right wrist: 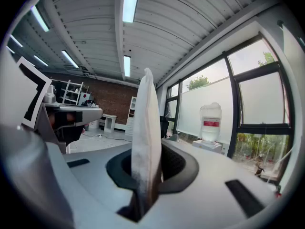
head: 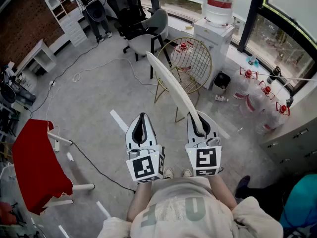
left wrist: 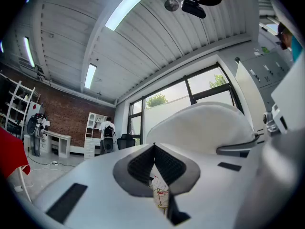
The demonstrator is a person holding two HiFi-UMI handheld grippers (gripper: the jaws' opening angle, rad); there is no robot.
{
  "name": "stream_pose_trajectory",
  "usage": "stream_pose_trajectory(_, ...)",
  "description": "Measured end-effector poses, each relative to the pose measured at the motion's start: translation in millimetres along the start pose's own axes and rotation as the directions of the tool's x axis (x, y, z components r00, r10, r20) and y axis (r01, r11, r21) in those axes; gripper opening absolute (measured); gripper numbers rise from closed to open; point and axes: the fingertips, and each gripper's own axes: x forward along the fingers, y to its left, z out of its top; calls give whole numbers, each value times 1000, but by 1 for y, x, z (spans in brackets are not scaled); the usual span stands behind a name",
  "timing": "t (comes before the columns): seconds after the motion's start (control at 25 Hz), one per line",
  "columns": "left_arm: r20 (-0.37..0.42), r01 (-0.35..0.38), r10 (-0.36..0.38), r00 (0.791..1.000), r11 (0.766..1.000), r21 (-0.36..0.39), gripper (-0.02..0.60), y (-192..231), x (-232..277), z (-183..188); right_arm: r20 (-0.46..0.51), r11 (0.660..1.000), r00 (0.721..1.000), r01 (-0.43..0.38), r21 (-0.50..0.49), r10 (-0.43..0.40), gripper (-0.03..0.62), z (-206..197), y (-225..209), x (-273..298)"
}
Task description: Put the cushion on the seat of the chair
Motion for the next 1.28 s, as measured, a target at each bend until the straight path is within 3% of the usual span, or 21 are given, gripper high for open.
stream_pose_trajectory(0.44, -9, -10, 10, 1000, 1000, -13, 14, 12, 7, -5, 12, 998, 1000, -3, -68, 4, 48, 4, 12, 8)
stream_pose_trajectory(0.68, -7, -3, 3, 1000, 1000, -22, 14, 19, 13, -10, 27, 1000, 1000, -10, 4, 10, 48, 4, 12, 15)
stream_pose_trajectory(1.04, 15, -7, 8, 1000, 1000, -21, 14, 67, 19, -13, 18, 1000, 999, 30, 2, -30, 48, 0, 27, 39)
stream_pose_trajectory(1.28, 21, 16, -15, 1000, 998, -65, 14, 91, 33, -15, 2, 997, 997, 77, 1, -77, 48, -8, 29, 51)
